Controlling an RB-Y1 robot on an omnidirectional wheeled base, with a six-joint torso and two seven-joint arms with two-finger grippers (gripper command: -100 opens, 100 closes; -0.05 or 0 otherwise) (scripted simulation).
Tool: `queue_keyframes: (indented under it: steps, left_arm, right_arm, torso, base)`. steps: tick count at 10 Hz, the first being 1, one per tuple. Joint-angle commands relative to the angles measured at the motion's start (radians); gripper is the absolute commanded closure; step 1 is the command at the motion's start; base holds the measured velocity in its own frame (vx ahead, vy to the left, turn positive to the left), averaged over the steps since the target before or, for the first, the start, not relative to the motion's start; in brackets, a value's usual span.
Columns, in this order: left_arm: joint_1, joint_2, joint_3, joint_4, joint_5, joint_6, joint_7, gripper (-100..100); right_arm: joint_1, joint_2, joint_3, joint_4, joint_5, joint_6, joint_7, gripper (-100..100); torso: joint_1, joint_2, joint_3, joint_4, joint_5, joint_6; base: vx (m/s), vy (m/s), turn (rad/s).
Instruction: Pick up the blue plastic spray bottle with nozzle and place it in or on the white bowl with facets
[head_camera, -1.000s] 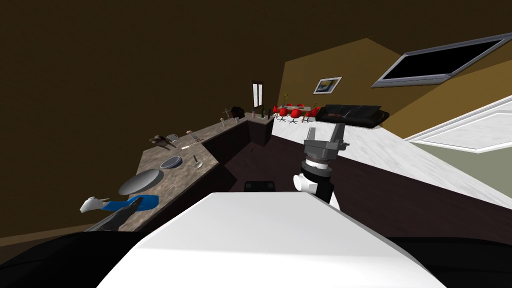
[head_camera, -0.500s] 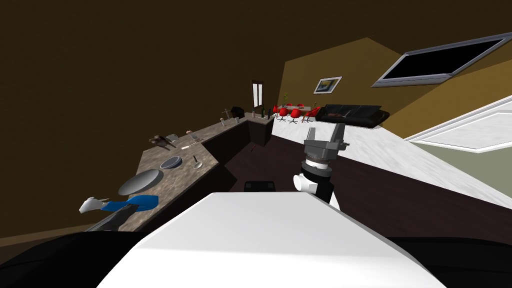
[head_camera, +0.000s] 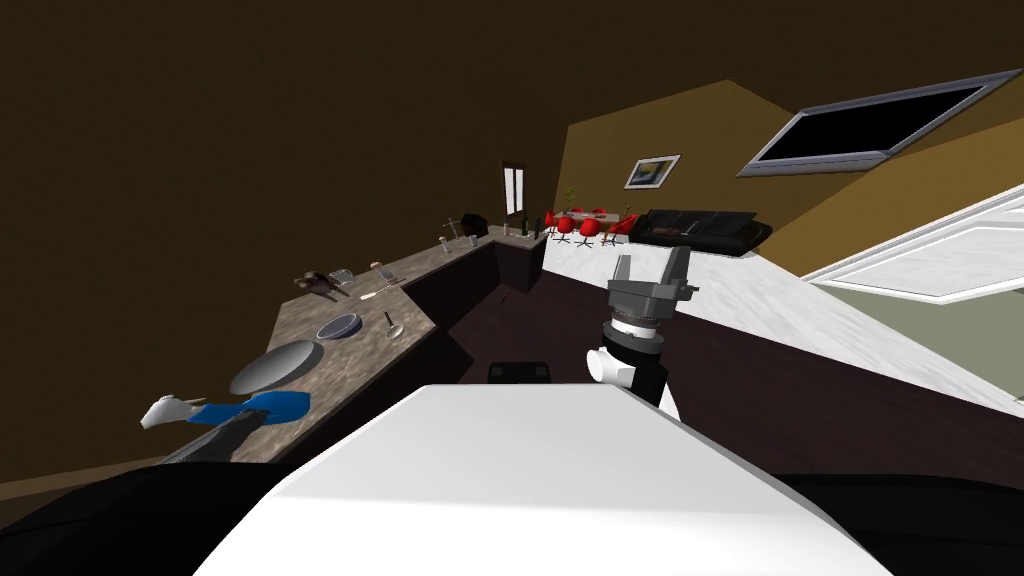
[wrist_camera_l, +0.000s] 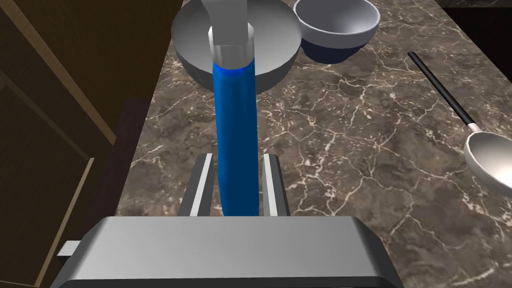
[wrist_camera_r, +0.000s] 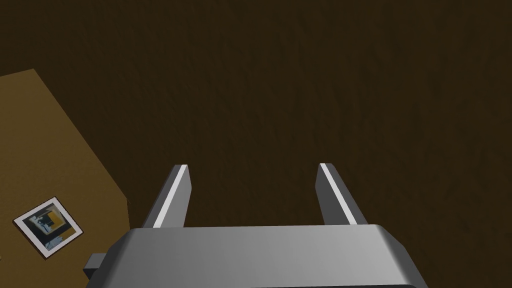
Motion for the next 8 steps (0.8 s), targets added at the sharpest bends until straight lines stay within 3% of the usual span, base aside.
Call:
queue_keyframes:
  steps: [1, 5, 8]
  left_arm:
    - [0.018, 0.018, 0.02, 0.002, 0.035, -0.008, -0.025, 100]
    - [0.068, 0.078, 0.078, -0.014, 0.083, -0.037, -0.046, 100]
    - [0.086, 0.1, 0.099, -0.019, 0.099, -0.045, -0.052, 100]
  right_arm:
    - [0.0, 0.0, 0.0, 0.0, 0.0, 0.0, 0.0, 0]
    - [0.0, 0.0, 0.0, 0.0, 0.0, 0.0, 0.0, 0]
    - [0.0, 0.0, 0.0, 0.0, 0.0, 0.0, 0.0, 0]
  torso:
    - [0.0, 0.0, 0.0, 0.0, 0.0, 0.0]
    - [-0.001, -0.001, -0.001, -0.001, -0.001, -0.002]
    - [-0.001, -0.002, -0.002, -0.002, -0.001, -0.001]
  base:
    - [0.039, -0.008, -0.07]
    - [0.041, -0.002, -0.064]
    - [0.035, 0.017, -0.061]
